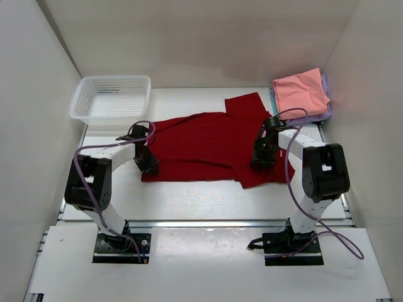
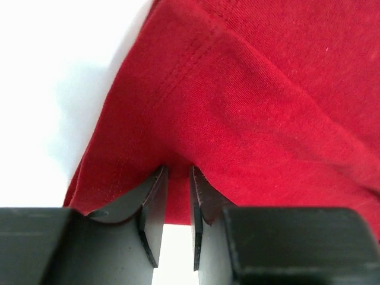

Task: Fold and stack the t-shirts
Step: Fold the flattened tshirt in 1/3 of the way, then grap the side of the flattened tshirt furthest away from the robot with both arms

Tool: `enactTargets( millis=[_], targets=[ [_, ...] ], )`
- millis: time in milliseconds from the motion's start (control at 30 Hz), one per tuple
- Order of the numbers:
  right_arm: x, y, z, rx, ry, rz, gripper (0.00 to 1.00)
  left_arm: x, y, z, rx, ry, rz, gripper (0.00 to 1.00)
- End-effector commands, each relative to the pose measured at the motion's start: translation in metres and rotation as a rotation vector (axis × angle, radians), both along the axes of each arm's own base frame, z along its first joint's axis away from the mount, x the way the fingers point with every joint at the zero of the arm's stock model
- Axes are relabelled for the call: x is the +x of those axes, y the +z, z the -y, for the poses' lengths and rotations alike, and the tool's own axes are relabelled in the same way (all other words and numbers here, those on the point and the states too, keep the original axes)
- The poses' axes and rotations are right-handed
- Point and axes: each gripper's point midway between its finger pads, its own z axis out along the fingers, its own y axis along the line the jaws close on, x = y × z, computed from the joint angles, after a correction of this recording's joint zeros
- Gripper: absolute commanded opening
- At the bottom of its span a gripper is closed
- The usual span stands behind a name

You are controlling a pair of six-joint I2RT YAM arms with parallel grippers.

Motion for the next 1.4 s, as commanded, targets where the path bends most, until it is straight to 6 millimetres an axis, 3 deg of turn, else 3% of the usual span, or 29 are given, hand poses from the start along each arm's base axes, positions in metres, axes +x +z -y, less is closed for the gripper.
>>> enactTargets(
  millis=[0, 33, 100, 200, 300, 333, 400, 467, 533, 633, 700, 867, 900, 1033, 1167, 1367],
  targets=[
    [-0.050, -0.018, -0.007, -0.006, 0.031, -0.163, 0.40, -0.089, -0.022, -0.018, 0.096, -0.051, -0.246, 0.33],
    [-0.062, -0.017, -0.006, -0.013, 0.026, -0.193, 0.40, -0.114, -0.026, -0.023, 0.109, -0.065, -0.293, 0.32],
    [-0.081, -0.015, -0.006, -0.014, 0.034, -0.219, 0.40, -0.130, -0.020, -0.025, 0.096, -0.065, -0.290, 0.32],
    [-0.119, -0.010, -0.006, -0.012, 0.035, -0.293, 0.40, -0.174, -0.019, -0.036, 0.078, -0.041, -0.348, 0.31],
    [-0.160, -0.006, -0.001, -0.029, 0.039, -0.373, 0.40, -0.191, -0.005, -0.041, 0.052, -0.022, -0.328, 0.33],
    [-0.163, -0.004, -0.001, -0.031, 0.044, -0.368, 0.40, -0.187, 0.004, -0.043, 0.059, -0.016, -0.296, 0.33],
    [-0.166, 0.008, 0.001, -0.040, 0.052, -0.333, 0.40, -0.169, 0.022, -0.041, 0.046, 0.003, -0.222, 0.34],
    [-0.154, 0.024, 0.000, -0.028, 0.052, -0.286, 0.39, -0.146, 0.040, -0.037, 0.024, 0.024, -0.157, 0.35],
    [-0.138, 0.042, -0.001, -0.015, 0.042, -0.238, 0.39, -0.111, 0.066, -0.032, -0.003, 0.035, -0.066, 0.38],
    [-0.106, 0.066, -0.008, 0.010, 0.033, -0.172, 0.39, -0.071, 0.083, -0.029, -0.021, 0.049, -0.002, 0.39],
    [-0.082, 0.083, -0.015, 0.031, 0.043, -0.108, 0.40, -0.049, 0.082, -0.030, -0.025, 0.073, 0.027, 0.39],
    [-0.041, 0.096, -0.022, 0.043, 0.041, -0.062, 0.39, -0.015, 0.058, -0.044, 0.019, 0.123, 0.000, 0.40],
    [-0.037, 0.095, -0.022, 0.042, 0.041, -0.061, 0.39, -0.011, 0.051, -0.046, 0.032, 0.129, -0.012, 0.40],
    [-0.023, 0.096, -0.026, 0.051, 0.048, -0.055, 0.39, 0.021, 0.053, -0.048, 0.040, 0.134, 0.035, 0.48],
    [-0.019, 0.091, -0.029, 0.067, 0.051, -0.076, 0.39, 0.046, 0.054, -0.047, 0.034, 0.133, 0.050, 0.49],
    [-0.004, 0.088, -0.028, 0.067, 0.051, -0.088, 0.38, 0.065, 0.043, -0.047, 0.039, 0.144, 0.026, 0.48]
  ],
)
